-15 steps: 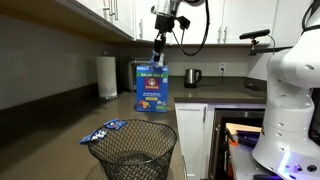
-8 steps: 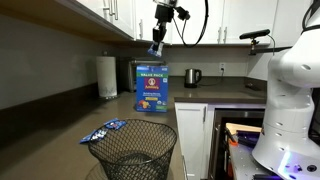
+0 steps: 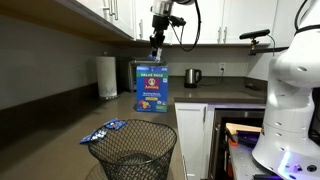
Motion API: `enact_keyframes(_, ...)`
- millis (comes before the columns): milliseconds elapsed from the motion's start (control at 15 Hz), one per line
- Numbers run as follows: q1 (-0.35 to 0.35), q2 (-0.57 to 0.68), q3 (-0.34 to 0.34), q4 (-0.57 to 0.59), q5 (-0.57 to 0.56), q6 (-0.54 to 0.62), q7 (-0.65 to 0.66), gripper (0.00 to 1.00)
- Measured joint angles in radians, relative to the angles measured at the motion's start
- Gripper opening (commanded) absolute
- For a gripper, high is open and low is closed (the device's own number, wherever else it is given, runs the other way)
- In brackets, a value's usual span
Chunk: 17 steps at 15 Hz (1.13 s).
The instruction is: Put a blue packet in the box
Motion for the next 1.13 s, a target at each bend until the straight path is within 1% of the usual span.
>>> enact_keyframes(67, -0.001, 0.025, -0.004, 0.010, 0.000, 0.000, 0.002, 0.40)
enact_keyframes(200, -0.002, 0.071, -0.011, 0.031, -0.001, 0.000, 0.007, 0.40)
enact_keyframes(267, -0.003, 0.089, -0.013, 0.041, -0.003, 0.000, 0.010, 0.45)
enact_keyframes(400, -0.003, 0.106, -0.012, 0.053, -0.013, 0.000, 0.019, 0.57)
enact_keyframes(600, 0.000, 0.101, -0.004, 0.057, -0.026, -0.007, 0.022, 0.77)
enact_keyframes(800, 0.012, 0.084, 0.003, 0.057, -0.024, -0.052, 0.022, 0.96)
enact_keyframes(933, 0.027, 0.069, 0.004, 0.057, -0.017, -0.094, 0.020, 1.00)
enact_keyframes(1133, 0.050, 0.047, 0.004, 0.057, 0.003, -0.159, 0.007, 1.00)
